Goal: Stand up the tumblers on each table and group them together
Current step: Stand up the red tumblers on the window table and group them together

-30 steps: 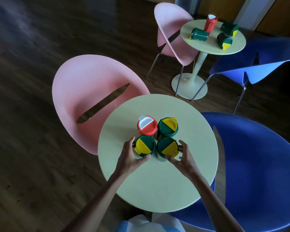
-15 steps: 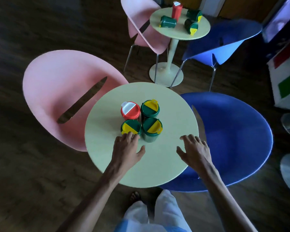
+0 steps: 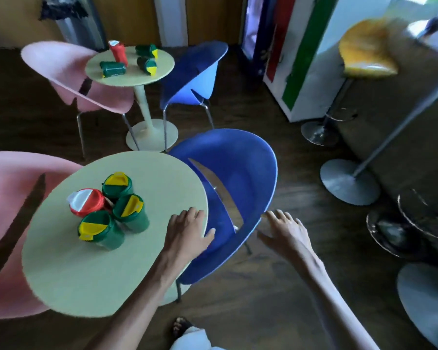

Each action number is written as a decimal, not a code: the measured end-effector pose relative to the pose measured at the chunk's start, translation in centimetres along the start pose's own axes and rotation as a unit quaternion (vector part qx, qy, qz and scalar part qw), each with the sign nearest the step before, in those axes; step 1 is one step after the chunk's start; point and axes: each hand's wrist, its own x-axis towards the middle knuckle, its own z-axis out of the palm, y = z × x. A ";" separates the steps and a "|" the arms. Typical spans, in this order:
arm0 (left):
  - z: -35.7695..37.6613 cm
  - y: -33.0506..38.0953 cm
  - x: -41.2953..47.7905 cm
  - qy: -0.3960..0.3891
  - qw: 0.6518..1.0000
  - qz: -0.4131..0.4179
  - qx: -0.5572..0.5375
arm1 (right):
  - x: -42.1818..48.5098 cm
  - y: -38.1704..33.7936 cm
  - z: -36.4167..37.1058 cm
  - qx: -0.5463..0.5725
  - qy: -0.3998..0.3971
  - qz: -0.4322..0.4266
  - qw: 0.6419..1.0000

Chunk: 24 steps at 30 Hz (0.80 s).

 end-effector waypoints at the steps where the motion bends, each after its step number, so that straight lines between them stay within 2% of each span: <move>1: 0.0 2.0 0.2 0.005 1.000 0.017 -0.008 | -1.2 1.6 -0.4 -0.001 0.004 0.011 1.000; 6: 0.0 12.0 -0.1 0.012 0.994 0.108 -0.025 | -7.6 9.0 -1.7 0.008 0.033 0.076 0.997; 14: 1.1 23.4 -0.3 -0.012 0.982 0.187 -0.032 | -14.1 17.8 -2.3 0.029 0.052 0.158 0.986; 19: 2.2 28.1 2.9 -0.032 0.973 0.227 -0.018 | -14.2 22.9 -2.6 0.041 0.061 0.207 0.976; 24: 3.1 32.5 10.3 -0.031 0.968 0.249 -0.021 | -10.4 28.4 -3.6 0.049 0.057 0.246 0.966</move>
